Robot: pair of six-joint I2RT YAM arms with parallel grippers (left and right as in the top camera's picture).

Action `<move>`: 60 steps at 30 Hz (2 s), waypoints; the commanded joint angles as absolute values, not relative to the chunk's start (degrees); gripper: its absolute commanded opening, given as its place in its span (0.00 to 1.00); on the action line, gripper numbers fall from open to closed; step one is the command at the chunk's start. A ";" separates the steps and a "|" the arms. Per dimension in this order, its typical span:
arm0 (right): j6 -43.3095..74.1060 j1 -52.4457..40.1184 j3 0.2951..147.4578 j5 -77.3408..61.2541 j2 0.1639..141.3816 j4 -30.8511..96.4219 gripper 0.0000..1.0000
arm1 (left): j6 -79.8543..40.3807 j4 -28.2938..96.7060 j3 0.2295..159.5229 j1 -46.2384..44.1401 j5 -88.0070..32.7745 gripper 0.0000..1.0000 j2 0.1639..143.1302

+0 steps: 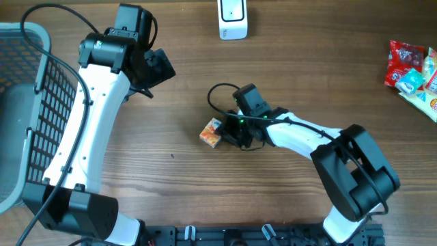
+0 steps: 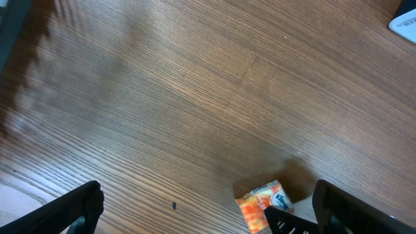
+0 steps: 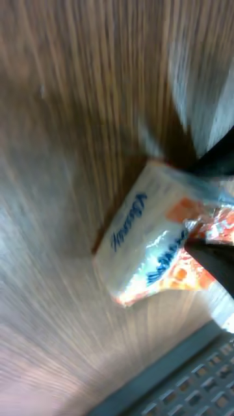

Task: Scan the item barcode
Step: 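Reach the right gripper to the orange tissue pack and grasp it, then lift the orange pack with the right gripper and rotate it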

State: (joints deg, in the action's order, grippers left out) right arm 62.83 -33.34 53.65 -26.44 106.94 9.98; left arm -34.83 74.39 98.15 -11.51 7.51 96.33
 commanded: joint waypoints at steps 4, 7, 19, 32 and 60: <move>62.11 -32.51 51.94 -26.74 110.15 11.90 0.04 | -35.59 74.24 98.48 -11.40 8.21 1.00 96.51; 52.75 -30.28 52.58 -33.65 108.38 11.14 0.04 | -35.59 74.24 98.48 -11.40 8.21 1.00 96.51; 37.56 -8.71 53.32 -76.82 101.14 5.85 0.04 | -35.59 74.24 98.48 -11.40 8.21 1.00 96.51; 45.69 -5.61 52.82 -92.97 101.14 -25.43 0.04 | -35.59 74.24 98.48 -11.40 8.21 1.00 96.51; 94.04 -2.07 52.84 -92.86 101.14 -77.34 0.04 | -35.59 70.26 98.48 -11.38 8.40 1.00 96.51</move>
State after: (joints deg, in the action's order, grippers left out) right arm 87.96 -1.80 52.60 -89.36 101.51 -75.53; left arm -34.85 70.76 98.10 -11.51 7.51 96.33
